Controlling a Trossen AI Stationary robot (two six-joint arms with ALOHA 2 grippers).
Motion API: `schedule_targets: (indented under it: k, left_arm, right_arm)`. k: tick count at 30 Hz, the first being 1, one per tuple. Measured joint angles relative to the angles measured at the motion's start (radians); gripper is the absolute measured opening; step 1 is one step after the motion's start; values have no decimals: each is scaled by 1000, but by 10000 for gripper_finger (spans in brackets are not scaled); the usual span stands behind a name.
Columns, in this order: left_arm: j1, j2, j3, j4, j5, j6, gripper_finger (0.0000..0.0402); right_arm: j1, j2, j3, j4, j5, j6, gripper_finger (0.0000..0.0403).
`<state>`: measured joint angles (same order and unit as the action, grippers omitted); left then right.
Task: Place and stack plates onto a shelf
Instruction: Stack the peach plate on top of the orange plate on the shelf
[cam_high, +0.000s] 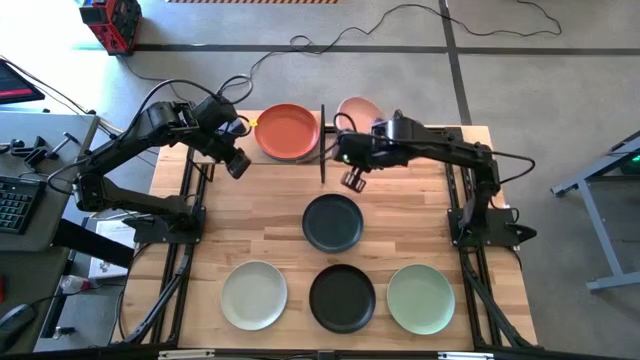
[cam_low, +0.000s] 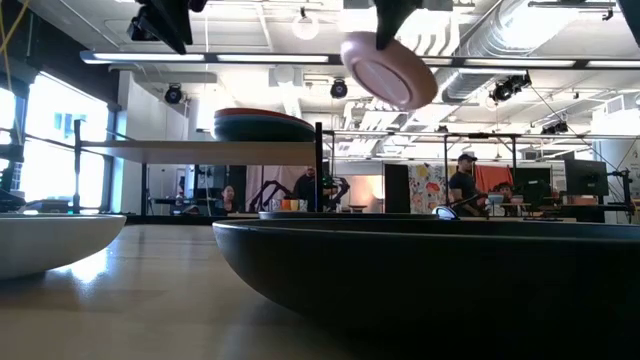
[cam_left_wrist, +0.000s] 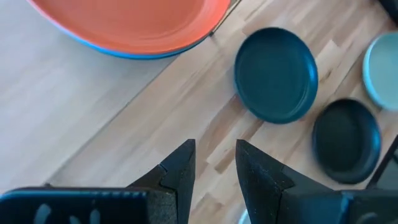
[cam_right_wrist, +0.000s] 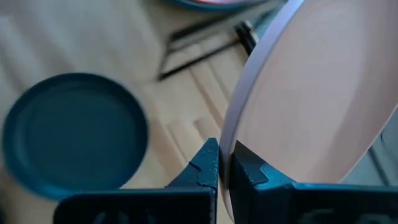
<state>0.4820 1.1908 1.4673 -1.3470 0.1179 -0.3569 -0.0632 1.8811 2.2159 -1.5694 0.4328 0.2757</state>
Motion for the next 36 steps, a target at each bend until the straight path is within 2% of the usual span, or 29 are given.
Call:
schedule_targets:
  k: [8, 15, 24, 36]
  left_arm:
    - [0, 0, 0, -2, 13, -176, 104]
    - [-16, 0, 0, 2, 13, -300, 104]
    - [-96, 1, 0, 15, -10, -429, 104]
    - [-250, 1, 0, 15, -43, -664, 104]
  right_arm:
    - [132, 4, 15, 9, -28, -176, 0]
    - [214, 7, 15, 52, -126, -272, 0]
    - [301, 51, 15, 70, -205, -444, 0]
    - [359, 88, 14, 97, -208, -731, 0]
